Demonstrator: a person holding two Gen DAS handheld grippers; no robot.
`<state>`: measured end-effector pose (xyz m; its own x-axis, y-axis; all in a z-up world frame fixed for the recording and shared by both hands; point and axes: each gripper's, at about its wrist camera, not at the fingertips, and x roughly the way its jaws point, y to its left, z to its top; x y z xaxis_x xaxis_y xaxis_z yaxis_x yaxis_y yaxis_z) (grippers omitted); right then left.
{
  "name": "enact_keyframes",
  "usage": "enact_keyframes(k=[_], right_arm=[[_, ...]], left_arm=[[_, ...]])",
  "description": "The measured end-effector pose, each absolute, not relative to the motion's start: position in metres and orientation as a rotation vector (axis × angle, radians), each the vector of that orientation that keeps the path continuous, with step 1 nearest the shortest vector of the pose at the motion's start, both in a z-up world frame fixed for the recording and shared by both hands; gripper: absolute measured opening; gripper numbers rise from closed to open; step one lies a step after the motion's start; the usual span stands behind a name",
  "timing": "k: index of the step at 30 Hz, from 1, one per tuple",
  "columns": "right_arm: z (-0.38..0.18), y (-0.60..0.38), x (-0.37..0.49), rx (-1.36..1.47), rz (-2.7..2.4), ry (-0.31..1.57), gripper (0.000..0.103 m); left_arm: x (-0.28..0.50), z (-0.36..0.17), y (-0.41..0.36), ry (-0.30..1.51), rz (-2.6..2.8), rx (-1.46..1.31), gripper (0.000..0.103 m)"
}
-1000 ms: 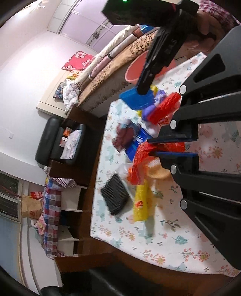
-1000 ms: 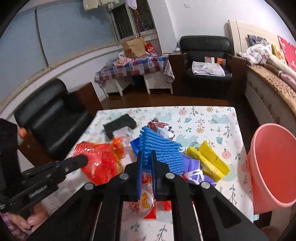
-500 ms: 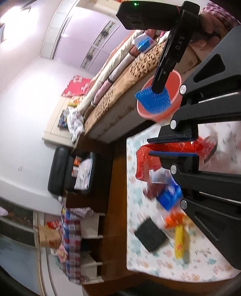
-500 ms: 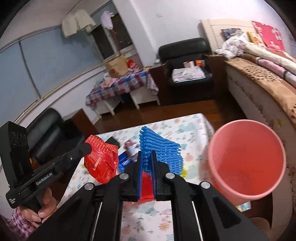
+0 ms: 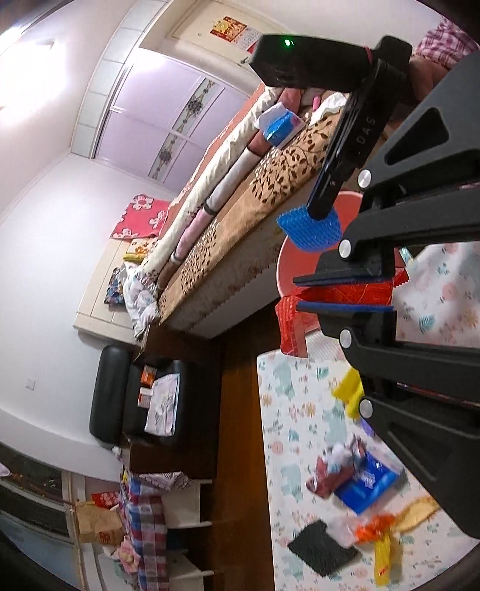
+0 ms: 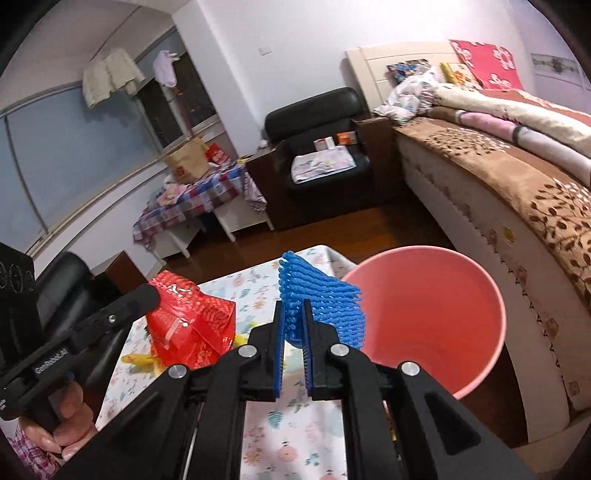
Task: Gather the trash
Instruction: 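Carry the blue mesh and red basket in both grippers over the pink bucket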
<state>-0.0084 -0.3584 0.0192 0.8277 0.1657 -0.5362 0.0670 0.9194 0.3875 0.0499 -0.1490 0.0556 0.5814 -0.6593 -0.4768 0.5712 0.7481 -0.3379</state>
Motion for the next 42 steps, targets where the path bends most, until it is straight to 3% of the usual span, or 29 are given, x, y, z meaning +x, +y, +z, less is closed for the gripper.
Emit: enact_keyframes(k=[25,42], right_arm=[[-0.049,-0.447,0.03,0.538,-0.035,0.684,0.008],[-0.082,-0.443,0.056,0.539,-0.035,0.779,0.008]], left_arm=[[0.09,0.012,-0.266,0.725,-0.815,-0.087,0.007],[0.107,-0.029,-0.269,0.703,-0.673,-0.074,0.007]])
